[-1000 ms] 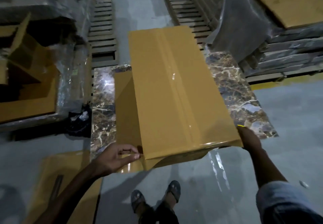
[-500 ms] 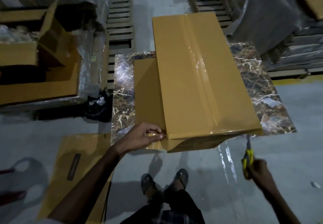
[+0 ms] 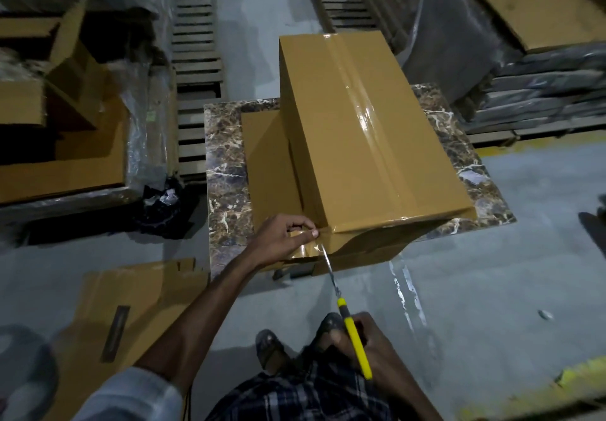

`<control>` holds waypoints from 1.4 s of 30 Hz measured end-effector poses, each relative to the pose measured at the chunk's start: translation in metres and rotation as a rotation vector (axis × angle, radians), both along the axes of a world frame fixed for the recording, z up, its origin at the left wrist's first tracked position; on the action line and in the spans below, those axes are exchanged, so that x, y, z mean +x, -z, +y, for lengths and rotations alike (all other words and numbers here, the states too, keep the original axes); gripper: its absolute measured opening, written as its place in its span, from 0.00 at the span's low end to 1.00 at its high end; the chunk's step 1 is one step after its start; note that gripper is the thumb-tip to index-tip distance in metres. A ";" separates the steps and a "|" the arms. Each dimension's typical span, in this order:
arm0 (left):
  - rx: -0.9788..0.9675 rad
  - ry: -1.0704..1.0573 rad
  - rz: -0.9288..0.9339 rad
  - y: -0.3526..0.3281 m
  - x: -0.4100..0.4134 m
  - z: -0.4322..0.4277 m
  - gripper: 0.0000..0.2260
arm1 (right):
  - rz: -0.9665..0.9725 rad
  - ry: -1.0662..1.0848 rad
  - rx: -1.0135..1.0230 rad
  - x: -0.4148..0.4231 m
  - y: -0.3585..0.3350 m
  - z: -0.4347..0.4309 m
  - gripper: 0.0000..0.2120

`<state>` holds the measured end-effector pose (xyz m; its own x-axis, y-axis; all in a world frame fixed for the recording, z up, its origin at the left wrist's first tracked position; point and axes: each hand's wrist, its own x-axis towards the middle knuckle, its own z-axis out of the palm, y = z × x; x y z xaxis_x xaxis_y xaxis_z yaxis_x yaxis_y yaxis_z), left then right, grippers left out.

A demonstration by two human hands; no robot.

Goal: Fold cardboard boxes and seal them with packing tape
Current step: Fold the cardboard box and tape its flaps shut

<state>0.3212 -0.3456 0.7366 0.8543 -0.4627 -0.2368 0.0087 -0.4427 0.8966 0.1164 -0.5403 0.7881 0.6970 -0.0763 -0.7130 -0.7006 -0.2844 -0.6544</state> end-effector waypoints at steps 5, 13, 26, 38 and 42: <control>-0.039 -0.002 -0.048 -0.001 0.001 -0.001 0.02 | -0.010 0.011 -0.021 0.016 -0.013 0.010 0.50; -0.020 0.034 -0.056 -0.001 0.006 0.004 0.05 | 0.084 0.003 -0.080 -0.004 0.001 0.003 0.54; 0.014 0.028 -0.072 -0.001 0.001 0.005 0.12 | -0.020 0.116 -0.015 0.038 -0.013 0.022 0.49; -0.018 0.055 -0.045 -0.003 0.005 0.004 0.04 | -0.154 0.334 0.040 0.035 0.001 0.022 0.38; 0.024 0.070 -0.027 -0.007 0.006 0.004 0.05 | -0.154 0.349 0.057 0.035 0.001 0.021 0.38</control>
